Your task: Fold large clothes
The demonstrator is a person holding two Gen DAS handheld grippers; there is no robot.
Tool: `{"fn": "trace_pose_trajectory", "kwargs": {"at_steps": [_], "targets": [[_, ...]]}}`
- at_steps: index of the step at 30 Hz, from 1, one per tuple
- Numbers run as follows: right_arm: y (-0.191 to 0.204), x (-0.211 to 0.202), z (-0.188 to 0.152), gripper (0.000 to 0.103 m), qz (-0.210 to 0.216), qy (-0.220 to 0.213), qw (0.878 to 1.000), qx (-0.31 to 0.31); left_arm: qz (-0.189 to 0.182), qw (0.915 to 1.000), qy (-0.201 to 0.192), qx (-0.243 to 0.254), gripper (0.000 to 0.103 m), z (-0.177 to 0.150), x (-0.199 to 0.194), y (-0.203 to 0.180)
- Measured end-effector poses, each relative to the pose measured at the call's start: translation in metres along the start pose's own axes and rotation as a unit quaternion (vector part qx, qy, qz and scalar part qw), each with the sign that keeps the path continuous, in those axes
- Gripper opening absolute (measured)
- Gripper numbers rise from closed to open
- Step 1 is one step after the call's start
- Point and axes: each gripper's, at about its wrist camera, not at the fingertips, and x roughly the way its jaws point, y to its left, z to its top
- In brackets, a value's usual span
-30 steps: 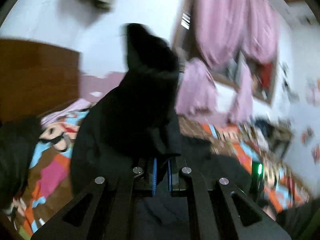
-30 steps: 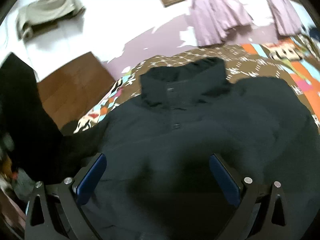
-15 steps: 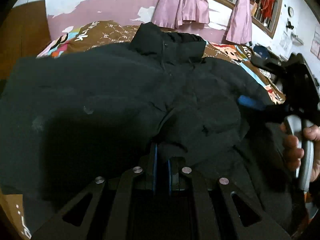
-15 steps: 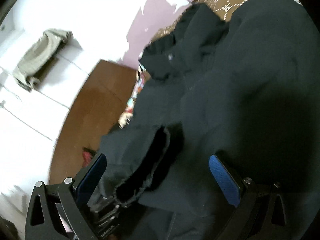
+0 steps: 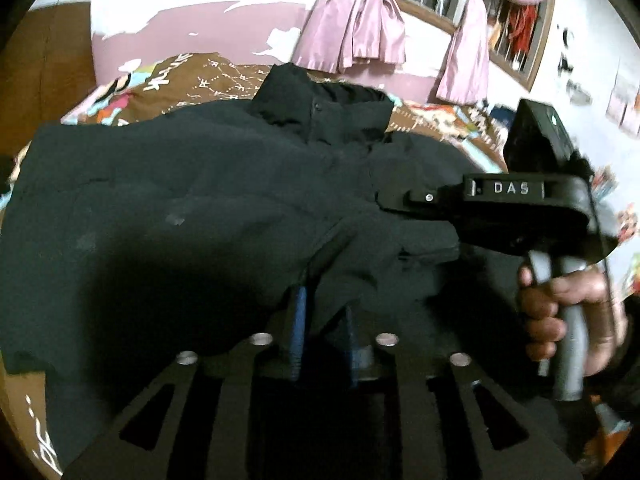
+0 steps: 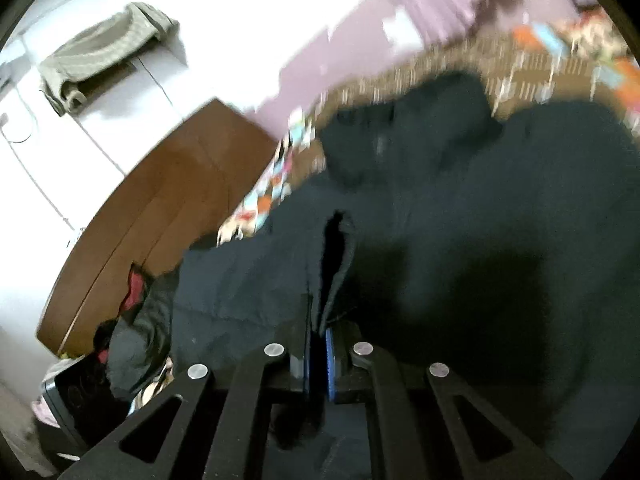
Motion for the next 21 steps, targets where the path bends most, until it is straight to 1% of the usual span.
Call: {"fn": "trace_pose_trajectory", "kwargs": {"at_steps": [1, 2, 3, 4, 6, 7, 9, 11, 12, 13, 15, 16, 17, 18, 19, 20, 21], "targets": [[0.001, -0.011, 0.003, 0.005, -0.011, -0.018, 1.0, -0.006, -0.014, 0.9998, -0.006, -0.009, 0.036, 0.0, -0.007, 0.0], [0.002, -0.027, 0.007, 0.005, -0.026, -0.04, 0.999, -0.011, -0.027, 0.9994, -0.019, -0.013, 0.041, 0.0, -0.015, -0.001], [0.002, -0.037, 0.009, 0.005, -0.037, -0.052, 0.998, -0.014, -0.031, 0.999, -0.029, -0.013, 0.049, 0.001, -0.022, -0.003], [0.002, -0.049, 0.013, 0.005, -0.055, -0.066, 0.996, -0.019, -0.036, 0.9982, -0.046, -0.014, 0.052, 0.003, -0.03, -0.004], [-0.005, -0.065, 0.017, 0.005, -0.085, -0.075, 0.993, -0.024, -0.041, 0.9971, -0.062, -0.018, 0.052, 0.008, -0.04, -0.005], [-0.01, -0.066, 0.02, 0.005, -0.09, -0.076, 0.993, -0.017, -0.038, 0.9968, -0.067, -0.019, 0.052, 0.011, -0.043, -0.006], [-0.029, -0.075, 0.021, 0.005, -0.107, -0.083, 0.991, 0.014, -0.023, 0.9966, -0.077, -0.018, 0.052, 0.017, -0.048, -0.006], [-0.046, -0.081, 0.021, 0.005, -0.134, -0.087, 0.987, 0.028, 0.0, 0.9966, -0.08, -0.017, 0.053, 0.029, -0.049, -0.001], [-0.054, -0.084, 0.022, 0.005, -0.147, -0.09, 0.985, 0.032, 0.005, 0.9968, -0.077, -0.021, 0.053, 0.035, -0.047, 0.003], [-0.063, -0.087, 0.022, 0.005, -0.17, -0.095, 0.98, 0.037, 0.005, 0.9968, -0.075, -0.029, 0.053, 0.045, -0.046, 0.009], [-0.073, -0.09, 0.023, 0.005, -0.198, -0.101, 0.974, 0.047, 0.008, 0.9962, -0.08, -0.034, 0.053, 0.06, -0.044, 0.018], [-0.081, -0.09, 0.021, 0.006, -0.218, -0.099, 0.969, 0.055, 0.022, 0.9962, -0.08, -0.025, 0.053, 0.071, -0.04, 0.022], [-0.086, -0.09, 0.02, 0.011, -0.236, -0.096, 0.965, 0.06, 0.035, 0.9962, -0.078, -0.018, 0.053, 0.077, -0.034, 0.026], [-0.091, -0.093, 0.017, 0.012, -0.257, -0.093, 0.96, 0.062, 0.043, 0.9963, -0.074, -0.012, 0.053, 0.079, -0.028, 0.029], [-0.092, -0.09, 0.015, 0.02, -0.297, -0.091, 0.949, 0.06, 0.053, 0.9965, -0.065, -0.011, 0.053, 0.085, -0.018, 0.035], [-0.093, -0.089, 0.013, 0.042, -0.324, -0.09, 0.94, 0.056, 0.057, 0.9967, -0.056, -0.015, 0.053, 0.086, -0.009, 0.041], [-0.093, -0.088, 0.012, 0.057, -0.347, -0.093, 0.932, 0.05, 0.06, 0.9968, -0.048, -0.02, 0.053, 0.084, -0.002, 0.047]]}}
